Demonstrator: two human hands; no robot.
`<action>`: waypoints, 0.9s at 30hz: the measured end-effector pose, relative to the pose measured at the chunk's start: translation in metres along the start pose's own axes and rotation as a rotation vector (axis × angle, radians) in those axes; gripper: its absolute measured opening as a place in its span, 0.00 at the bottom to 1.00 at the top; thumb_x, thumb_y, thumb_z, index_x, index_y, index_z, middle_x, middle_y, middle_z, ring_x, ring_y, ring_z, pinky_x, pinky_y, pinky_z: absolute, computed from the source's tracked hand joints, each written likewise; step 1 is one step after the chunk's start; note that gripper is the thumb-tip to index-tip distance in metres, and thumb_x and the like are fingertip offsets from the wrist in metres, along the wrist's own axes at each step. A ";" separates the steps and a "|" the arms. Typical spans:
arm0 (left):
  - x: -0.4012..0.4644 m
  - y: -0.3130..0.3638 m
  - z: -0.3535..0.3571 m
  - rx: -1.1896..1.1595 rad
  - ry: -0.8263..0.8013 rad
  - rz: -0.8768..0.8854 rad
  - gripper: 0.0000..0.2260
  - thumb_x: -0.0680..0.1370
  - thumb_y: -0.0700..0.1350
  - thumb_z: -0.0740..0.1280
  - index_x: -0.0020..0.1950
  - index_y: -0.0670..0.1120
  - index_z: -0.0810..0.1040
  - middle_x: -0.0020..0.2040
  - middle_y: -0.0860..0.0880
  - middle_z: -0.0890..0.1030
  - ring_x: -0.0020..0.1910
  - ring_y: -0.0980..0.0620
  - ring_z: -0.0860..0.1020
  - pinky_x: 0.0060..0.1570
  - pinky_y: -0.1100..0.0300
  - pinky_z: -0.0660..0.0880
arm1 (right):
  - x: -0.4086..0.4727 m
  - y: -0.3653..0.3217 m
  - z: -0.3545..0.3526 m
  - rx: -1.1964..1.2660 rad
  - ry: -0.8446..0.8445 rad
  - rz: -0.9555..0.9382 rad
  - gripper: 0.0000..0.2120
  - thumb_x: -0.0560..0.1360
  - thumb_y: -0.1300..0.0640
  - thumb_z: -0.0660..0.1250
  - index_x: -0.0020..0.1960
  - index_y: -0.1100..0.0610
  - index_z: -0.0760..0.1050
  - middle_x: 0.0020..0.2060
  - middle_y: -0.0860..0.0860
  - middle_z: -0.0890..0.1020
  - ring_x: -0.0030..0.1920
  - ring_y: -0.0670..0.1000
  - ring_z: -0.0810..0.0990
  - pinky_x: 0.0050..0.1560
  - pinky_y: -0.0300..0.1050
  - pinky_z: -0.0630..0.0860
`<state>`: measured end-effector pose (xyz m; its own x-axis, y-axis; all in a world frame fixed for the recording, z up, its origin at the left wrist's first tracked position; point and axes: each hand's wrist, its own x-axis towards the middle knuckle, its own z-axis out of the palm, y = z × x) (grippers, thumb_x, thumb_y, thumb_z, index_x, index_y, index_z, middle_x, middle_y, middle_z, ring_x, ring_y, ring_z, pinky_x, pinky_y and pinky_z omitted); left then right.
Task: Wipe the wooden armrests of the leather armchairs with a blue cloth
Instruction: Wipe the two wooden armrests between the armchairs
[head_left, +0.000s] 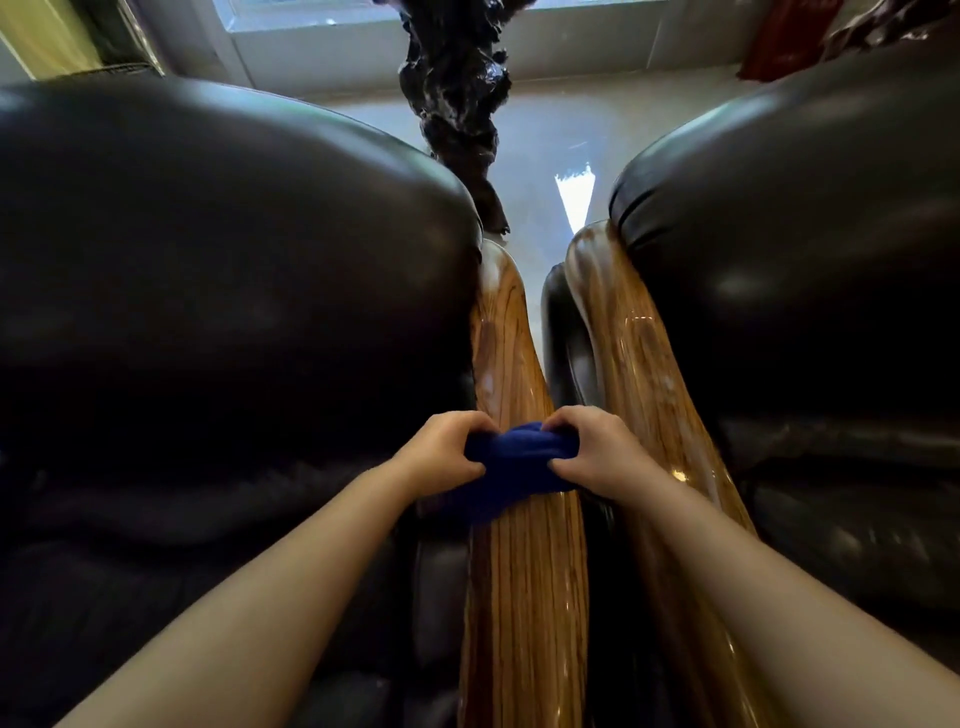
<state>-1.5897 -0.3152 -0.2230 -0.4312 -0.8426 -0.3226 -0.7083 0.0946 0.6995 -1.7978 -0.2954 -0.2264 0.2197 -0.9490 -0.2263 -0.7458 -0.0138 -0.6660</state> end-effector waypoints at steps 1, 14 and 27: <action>0.005 -0.004 0.006 -0.011 0.018 -0.003 0.17 0.70 0.37 0.70 0.55 0.52 0.76 0.51 0.54 0.78 0.50 0.57 0.77 0.49 0.63 0.74 | 0.003 0.007 0.004 0.005 0.017 0.000 0.16 0.66 0.61 0.72 0.50 0.48 0.73 0.41 0.40 0.73 0.44 0.42 0.75 0.38 0.31 0.69; -0.004 -0.025 0.057 -0.255 0.415 -0.198 0.26 0.77 0.46 0.65 0.73 0.47 0.61 0.71 0.47 0.67 0.71 0.52 0.64 0.67 0.62 0.60 | 0.008 0.044 0.039 0.242 0.245 0.244 0.30 0.71 0.45 0.68 0.69 0.54 0.65 0.64 0.51 0.73 0.63 0.53 0.72 0.60 0.49 0.73; 0.014 -0.031 0.078 -0.342 0.704 -0.294 0.22 0.76 0.41 0.66 0.69 0.45 0.67 0.66 0.46 0.72 0.66 0.49 0.70 0.65 0.56 0.68 | 0.026 0.032 0.051 0.357 0.480 0.240 0.27 0.72 0.65 0.66 0.68 0.53 0.65 0.64 0.52 0.73 0.66 0.52 0.70 0.65 0.48 0.69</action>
<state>-1.6174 -0.2887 -0.2985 0.2745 -0.9531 -0.1276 -0.4802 -0.2509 0.8405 -1.7840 -0.3049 -0.2902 -0.2942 -0.9493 -0.1104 -0.4656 0.2433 -0.8509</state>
